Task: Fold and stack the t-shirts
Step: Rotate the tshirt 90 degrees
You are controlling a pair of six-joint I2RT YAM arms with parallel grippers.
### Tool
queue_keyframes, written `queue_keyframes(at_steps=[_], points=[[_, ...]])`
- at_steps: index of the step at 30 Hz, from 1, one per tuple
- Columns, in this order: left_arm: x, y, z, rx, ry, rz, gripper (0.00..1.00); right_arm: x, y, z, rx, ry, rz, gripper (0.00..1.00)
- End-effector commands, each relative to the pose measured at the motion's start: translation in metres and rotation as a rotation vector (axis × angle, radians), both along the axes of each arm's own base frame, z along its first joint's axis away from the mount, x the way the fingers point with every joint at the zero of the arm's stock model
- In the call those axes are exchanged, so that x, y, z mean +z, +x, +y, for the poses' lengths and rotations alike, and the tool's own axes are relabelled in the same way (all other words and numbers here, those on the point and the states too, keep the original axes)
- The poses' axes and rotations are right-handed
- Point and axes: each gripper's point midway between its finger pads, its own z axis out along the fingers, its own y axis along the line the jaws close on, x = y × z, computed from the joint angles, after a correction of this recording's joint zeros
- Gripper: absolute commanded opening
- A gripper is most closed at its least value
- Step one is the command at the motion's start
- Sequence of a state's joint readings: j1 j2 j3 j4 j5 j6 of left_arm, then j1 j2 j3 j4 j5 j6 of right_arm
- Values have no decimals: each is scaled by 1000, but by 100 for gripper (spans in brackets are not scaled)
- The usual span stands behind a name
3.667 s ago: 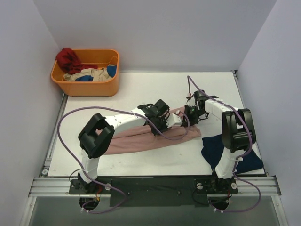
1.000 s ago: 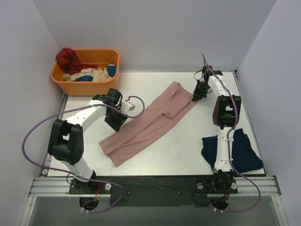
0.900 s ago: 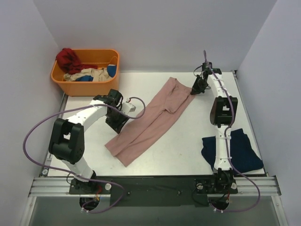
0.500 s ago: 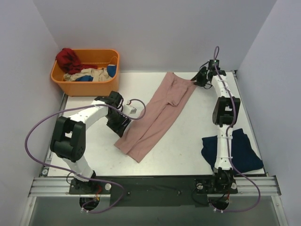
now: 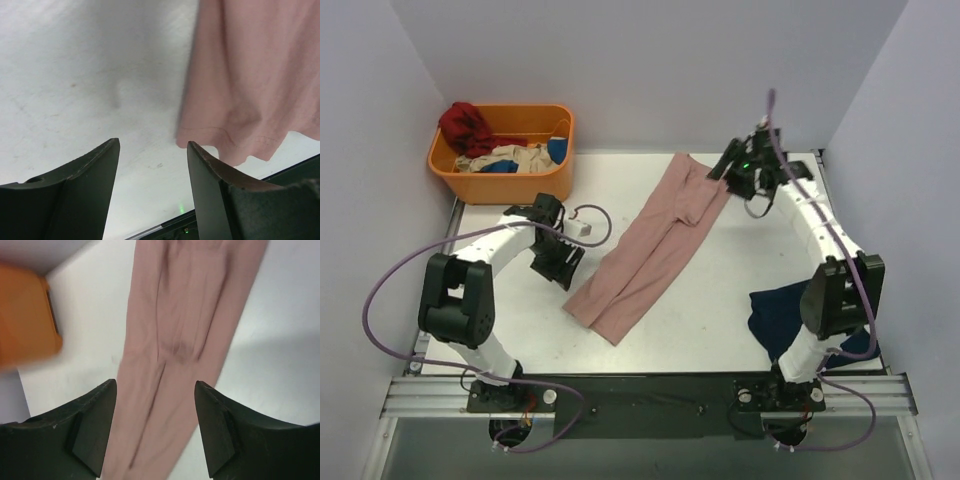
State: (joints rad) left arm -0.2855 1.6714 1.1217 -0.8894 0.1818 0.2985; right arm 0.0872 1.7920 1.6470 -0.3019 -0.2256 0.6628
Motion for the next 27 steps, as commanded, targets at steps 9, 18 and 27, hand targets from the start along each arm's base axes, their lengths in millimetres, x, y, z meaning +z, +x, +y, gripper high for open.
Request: queue_keyframes(at_steps=[9,18,27], points=[[62,41,19,233,-209,-233,66,-113,-267,218,853,-465,233,59],[80,45,29,283,-208,-318,67,-172,-305,277,980,-664,320,55],[79,48,38,338,-221,-272,66,-215,-331,246,904,-652,455,20]])
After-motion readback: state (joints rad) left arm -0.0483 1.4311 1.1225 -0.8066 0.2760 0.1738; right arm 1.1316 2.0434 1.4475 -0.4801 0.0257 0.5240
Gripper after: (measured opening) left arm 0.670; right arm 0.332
